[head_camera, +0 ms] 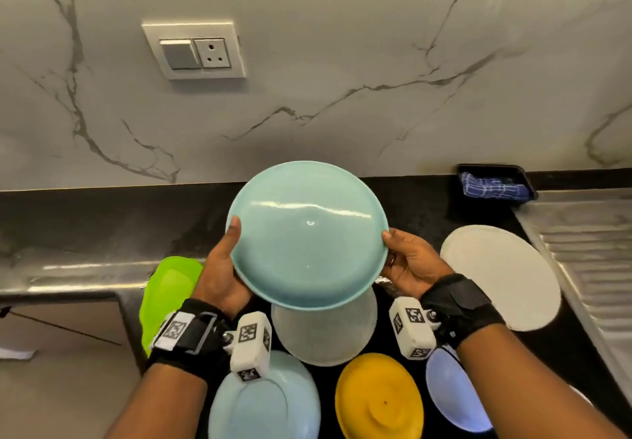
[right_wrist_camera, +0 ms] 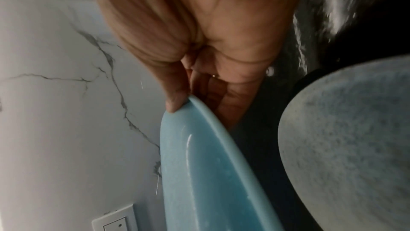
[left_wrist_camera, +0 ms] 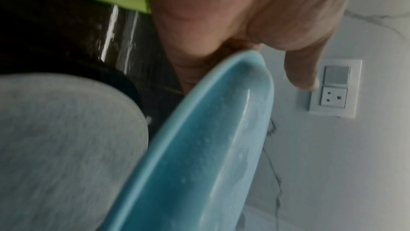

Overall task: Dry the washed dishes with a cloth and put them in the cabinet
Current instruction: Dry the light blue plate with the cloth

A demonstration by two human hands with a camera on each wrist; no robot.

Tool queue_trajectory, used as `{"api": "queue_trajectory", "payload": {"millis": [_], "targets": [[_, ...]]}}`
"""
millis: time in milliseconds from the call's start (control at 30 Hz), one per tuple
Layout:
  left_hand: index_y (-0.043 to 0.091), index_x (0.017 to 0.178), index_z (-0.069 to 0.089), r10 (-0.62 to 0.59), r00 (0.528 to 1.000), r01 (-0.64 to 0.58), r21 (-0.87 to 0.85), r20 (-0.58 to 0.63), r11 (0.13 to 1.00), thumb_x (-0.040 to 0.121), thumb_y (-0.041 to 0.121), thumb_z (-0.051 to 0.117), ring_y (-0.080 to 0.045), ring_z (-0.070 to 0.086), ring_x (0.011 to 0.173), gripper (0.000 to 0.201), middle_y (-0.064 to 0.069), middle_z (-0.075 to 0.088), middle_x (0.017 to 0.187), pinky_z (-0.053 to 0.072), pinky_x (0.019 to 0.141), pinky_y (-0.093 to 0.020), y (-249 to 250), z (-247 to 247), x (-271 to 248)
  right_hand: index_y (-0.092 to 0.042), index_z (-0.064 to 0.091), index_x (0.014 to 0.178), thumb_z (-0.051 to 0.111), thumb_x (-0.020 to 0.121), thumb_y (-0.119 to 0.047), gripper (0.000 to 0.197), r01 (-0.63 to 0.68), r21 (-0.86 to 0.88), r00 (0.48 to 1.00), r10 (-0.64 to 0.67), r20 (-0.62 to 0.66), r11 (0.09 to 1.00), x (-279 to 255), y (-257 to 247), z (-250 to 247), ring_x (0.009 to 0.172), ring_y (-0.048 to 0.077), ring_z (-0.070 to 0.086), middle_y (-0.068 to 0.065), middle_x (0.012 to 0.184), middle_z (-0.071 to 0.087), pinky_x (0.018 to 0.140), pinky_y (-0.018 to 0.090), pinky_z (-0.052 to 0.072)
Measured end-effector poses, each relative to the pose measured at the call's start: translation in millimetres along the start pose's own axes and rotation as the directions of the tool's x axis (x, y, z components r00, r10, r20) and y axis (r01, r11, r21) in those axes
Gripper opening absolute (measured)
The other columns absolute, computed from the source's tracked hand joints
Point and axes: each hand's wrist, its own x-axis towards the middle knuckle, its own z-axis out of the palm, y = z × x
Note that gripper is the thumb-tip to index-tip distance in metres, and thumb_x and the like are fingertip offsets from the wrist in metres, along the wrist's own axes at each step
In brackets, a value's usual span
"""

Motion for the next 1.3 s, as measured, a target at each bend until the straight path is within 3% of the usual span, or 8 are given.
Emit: {"api": "queue_trajectory", "payload": {"millis": [133, 267, 467, 700, 867, 1100, 1200, 1300], "targets": [[0.008, 0.143, 0.055, 0.060, 0.998, -0.060, -0.046, -0.016, 0.997, 0.094, 0.044, 0.059, -0.039, 0.059, 0.128, 0.061, -0.021, 0.059, 0.141, 0.051, 0.099, -0.060, -28, 29, -2, -0.002, 0.067, 0.109, 0.052, 0.101, -0.013, 0.021, 0.106, -0.186, 0.994, -0.109, -0.009, 0.977, -19, -27, -22, 0.080, 0.025, 0.069, 0.013, 0.095, 0.073, 0.076, 0.045, 0.059], [0.010, 0.143, 0.056, 0.103, 0.992, -0.107, -0.066, -0.067, 0.992, 0.099, 0.043, 0.052, -0.037, 0.062, 0.124, 0.055, -0.017, 0.063, 0.137, 0.054, 0.094, -0.058, -48, 50, -3, -0.008, 0.067, 0.111, 0.055, 0.101, -0.017, 0.018, 0.213, -0.570, 0.970, -0.244, 0.023, 0.794, -16, -84, -58, 0.070, 0.018, 0.068, 0.008, 0.092, 0.073, 0.063, 0.034, 0.057], [0.012, 0.137, 0.061, 0.079, 0.993, -0.083, -0.045, -0.092, 0.995, 0.102, 0.044, 0.048, -0.029, 0.073, 0.103, 0.049, -0.014, 0.071, 0.125, 0.063, 0.074, -0.049, -75, 73, -5, -0.018, 0.070, 0.114, 0.067, 0.092, -0.017, 0.022, 0.048, -0.998, 0.777, -0.629, 0.018, 0.030, 38, -165, -162, 0.107, 0.025, 0.063, 0.007, 0.117, 0.069, 0.096, 0.042, 0.051], [0.011, 0.135, 0.062, 0.167, 0.962, -0.155, 0.071, -0.215, 0.985, 0.100, 0.029, 0.056, -0.032, 0.071, 0.109, 0.040, -0.015, 0.070, 0.126, 0.063, 0.076, -0.047, -97, 85, -13, -0.030, 0.060, 0.129, 0.068, 0.086, -0.035, 0.044, -0.219, -0.849, 0.905, -0.425, 0.007, -0.481, 96, -189, -208, 0.119, 0.030, 0.057, 0.003, 0.129, 0.062, 0.101, 0.046, 0.045], [0.011, 0.135, 0.061, 0.209, 0.953, -0.185, 0.125, -0.219, 0.975, 0.099, 0.026, 0.055, -0.034, 0.068, 0.114, 0.040, -0.015, 0.070, 0.127, 0.058, 0.088, -0.050, -101, 89, -22, -0.026, 0.068, 0.114, 0.067, 0.090, -0.028, 0.023, -0.212, -0.942, 0.904, -0.419, -0.087, -0.261, 111, -203, -217, 0.109, 0.036, 0.062, 0.009, 0.115, 0.070, 0.099, 0.044, 0.047], [0.014, 0.128, 0.065, 0.328, 0.916, -0.286, 0.199, -0.231, 0.937, 0.099, 0.019, 0.056, -0.030, 0.073, 0.104, 0.032, -0.012, 0.073, 0.121, 0.060, 0.084, -0.045, -90, 85, -33, -0.011, 0.067, 0.099, 0.066, 0.094, -0.027, 0.016, 0.082, -0.974, 0.702, -0.706, -0.095, 0.213, 65, -225, -190, 0.085, 0.032, 0.063, 0.011, 0.092, 0.069, 0.075, 0.037, 0.049], [0.016, 0.128, 0.064, 0.400, 0.896, -0.355, 0.228, -0.194, 0.906, 0.099, 0.013, 0.055, -0.024, 0.074, 0.099, 0.030, -0.008, 0.074, 0.118, 0.062, 0.080, -0.038, -79, 85, -41, -0.011, 0.066, 0.097, 0.063, 0.097, -0.024, 0.014, 0.379, -0.734, 0.685, -0.704, -0.187, 0.563, 17, -208, -156, 0.078, 0.019, 0.069, 0.006, 0.088, 0.070, 0.076, 0.043, 0.057], [0.016, 0.132, 0.061, 0.406, 0.904, -0.373, 0.216, -0.134, 0.902, 0.100, 0.012, 0.053, -0.026, 0.073, 0.104, 0.033, -0.008, 0.073, 0.121, 0.062, 0.081, -0.039, -69, 83, -50, -0.008, 0.067, 0.110, 0.057, 0.099, -0.032, 0.027, 0.480, -0.219, 0.799, -0.526, -0.290, 0.849, -32, -164, -118, 0.095, 0.031, 0.072, 0.014, 0.107, 0.073, 0.082, 0.052, 0.058]]}}
